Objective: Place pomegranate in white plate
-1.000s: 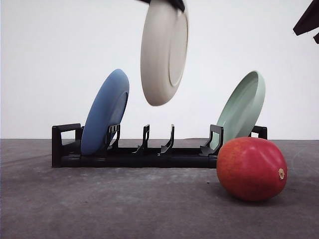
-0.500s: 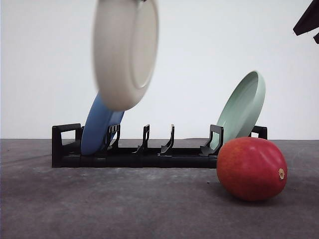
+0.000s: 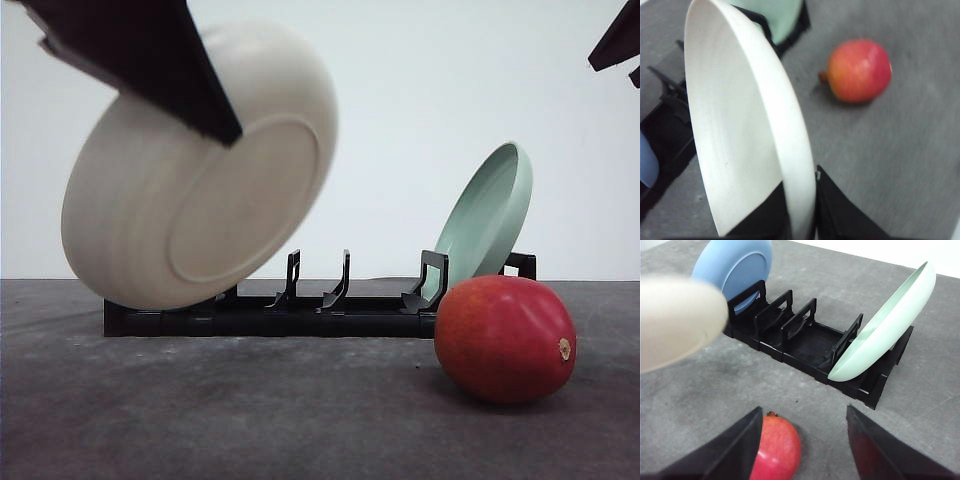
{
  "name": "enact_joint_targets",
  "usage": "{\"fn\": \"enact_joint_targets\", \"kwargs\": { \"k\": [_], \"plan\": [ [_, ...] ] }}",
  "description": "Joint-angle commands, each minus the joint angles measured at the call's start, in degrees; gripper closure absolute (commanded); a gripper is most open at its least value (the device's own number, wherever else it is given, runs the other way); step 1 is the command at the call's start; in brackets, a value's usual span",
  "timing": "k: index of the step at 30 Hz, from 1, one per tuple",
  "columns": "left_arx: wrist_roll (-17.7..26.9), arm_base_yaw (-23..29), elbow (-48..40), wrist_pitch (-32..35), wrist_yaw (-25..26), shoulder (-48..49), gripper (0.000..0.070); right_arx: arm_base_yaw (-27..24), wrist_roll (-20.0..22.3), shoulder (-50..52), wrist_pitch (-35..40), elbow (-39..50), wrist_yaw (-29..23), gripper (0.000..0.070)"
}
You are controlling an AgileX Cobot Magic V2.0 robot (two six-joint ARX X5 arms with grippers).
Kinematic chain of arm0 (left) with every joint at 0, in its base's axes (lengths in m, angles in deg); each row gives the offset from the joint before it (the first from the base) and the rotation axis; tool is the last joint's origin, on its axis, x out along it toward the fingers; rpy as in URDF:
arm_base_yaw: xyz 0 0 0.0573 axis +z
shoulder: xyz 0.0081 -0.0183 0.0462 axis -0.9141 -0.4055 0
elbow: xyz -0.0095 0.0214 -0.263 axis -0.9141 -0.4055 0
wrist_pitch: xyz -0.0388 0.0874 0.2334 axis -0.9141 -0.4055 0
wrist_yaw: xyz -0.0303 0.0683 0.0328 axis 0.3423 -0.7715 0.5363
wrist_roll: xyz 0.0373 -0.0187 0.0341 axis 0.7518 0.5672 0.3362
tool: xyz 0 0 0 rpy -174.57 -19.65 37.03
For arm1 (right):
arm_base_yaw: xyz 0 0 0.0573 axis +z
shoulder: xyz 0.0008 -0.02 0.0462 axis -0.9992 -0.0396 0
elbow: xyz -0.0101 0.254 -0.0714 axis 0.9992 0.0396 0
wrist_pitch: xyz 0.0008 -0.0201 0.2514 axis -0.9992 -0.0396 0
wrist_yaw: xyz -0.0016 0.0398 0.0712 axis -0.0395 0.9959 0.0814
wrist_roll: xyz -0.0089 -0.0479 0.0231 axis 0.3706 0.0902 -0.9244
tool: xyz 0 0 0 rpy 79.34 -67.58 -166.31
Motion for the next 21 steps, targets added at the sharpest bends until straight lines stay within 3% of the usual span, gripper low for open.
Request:
{"fn": "enact_joint_targets", "kwargs": {
  "k": [1,6,10,14,21],
  "plan": [
    [8.8,-1.2,0.3,0.9,-1.7,-2.5,0.0690,0.3,-0.7,-0.2,0.6,-0.9,0.0,0.0361],
    [19.0,-3.3,0.3,1.2,-8.7,-10.4,0.0690,0.3,-0.7,-0.2,0.6,-0.9,0.0,0.0361],
    [23.7,-4.5,0.3,2.0,-12.2,-17.0,0.0690,0.3,-0.6,-0.2,0.6,-0.9,0.0,0.0361],
    [26.6,-5.3,0.3,4.2,-14.8,-22.7,0.0690,0.3,-0.6,-0.2,0.6,-0.9,0.0,0.0361],
    [27.1,-6.6,0.4,5.8,-15.3,-27.0,0.0670,0.3,-0.6,-0.2,0.5,-0.9,0.0,0.0361]
  ]
}}
